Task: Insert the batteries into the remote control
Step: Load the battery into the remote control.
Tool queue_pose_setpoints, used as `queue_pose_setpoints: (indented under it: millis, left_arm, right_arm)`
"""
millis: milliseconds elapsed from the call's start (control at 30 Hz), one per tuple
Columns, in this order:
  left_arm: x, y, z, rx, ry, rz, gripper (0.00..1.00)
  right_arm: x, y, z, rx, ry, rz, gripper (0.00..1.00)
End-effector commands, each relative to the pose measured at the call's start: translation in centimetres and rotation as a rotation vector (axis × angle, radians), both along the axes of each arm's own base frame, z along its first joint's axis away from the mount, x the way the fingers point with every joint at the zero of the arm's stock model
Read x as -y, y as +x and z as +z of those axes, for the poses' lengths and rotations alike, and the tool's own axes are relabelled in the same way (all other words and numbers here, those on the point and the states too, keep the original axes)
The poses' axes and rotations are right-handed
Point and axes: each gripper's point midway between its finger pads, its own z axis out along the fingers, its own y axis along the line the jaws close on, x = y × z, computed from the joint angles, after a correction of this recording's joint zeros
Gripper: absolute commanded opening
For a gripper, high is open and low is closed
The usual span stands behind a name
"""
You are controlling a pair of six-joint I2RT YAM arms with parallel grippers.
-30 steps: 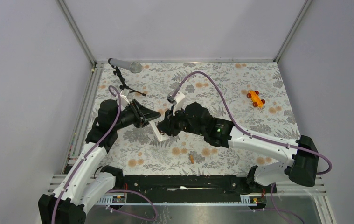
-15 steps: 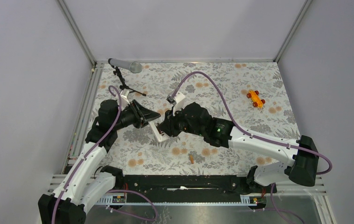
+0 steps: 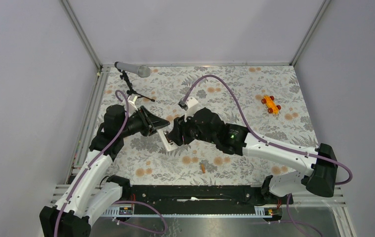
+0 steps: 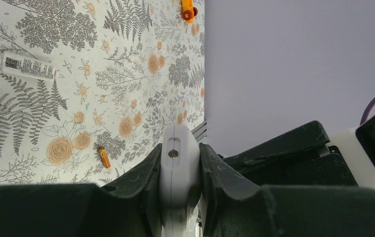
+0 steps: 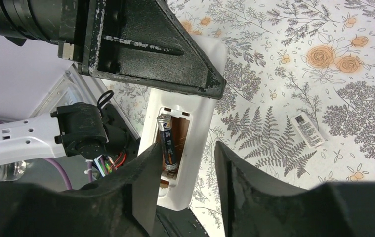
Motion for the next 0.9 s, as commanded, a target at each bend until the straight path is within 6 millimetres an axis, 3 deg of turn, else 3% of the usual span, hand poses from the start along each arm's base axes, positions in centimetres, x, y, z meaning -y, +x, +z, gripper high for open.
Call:
queue_pose_setpoints:
  millis: [0, 167, 433, 567, 700, 867]
  left_arm:
    - [-0.1, 0.5, 2.2, 0.089, 0.015, 0.0, 0.0]
    - [-0.4, 0.5, 1.6, 0.082, 0.043, 0.006, 0.0]
    - [-0.3, 0.2, 2.0, 0.091, 0.043, -0.007, 0.0]
    - [-0.4, 0.1, 2.0, 0.105, 0.049, -0.006, 0.0]
    - [-0.4, 0.3, 2.3, 0.119, 0.033, 0.007, 0.0]
    - [-0.4, 0.8, 3.6, 0.168, -0.025, 0.045, 0.0]
  right_arm:
    - [0.3, 0.3, 4.0, -0.026, 0.117, -0.075, 0.53]
    - [1.1, 0.4, 4.8, -0.072, 0.153, -0.135, 0.6]
    - [-0.1, -0.2, 3.4, -0.113, 0.114, -0.085, 0.67]
    - [0.4, 0.1, 3.3, -0.152, 0.129, -0.142, 0.82]
    - [0.9, 0.4, 3.3, -0.302, 0.208, -0.218, 0.95]
    - [0.3, -0.6, 3.1, -0.578, 0.327, -0.268, 1.0]
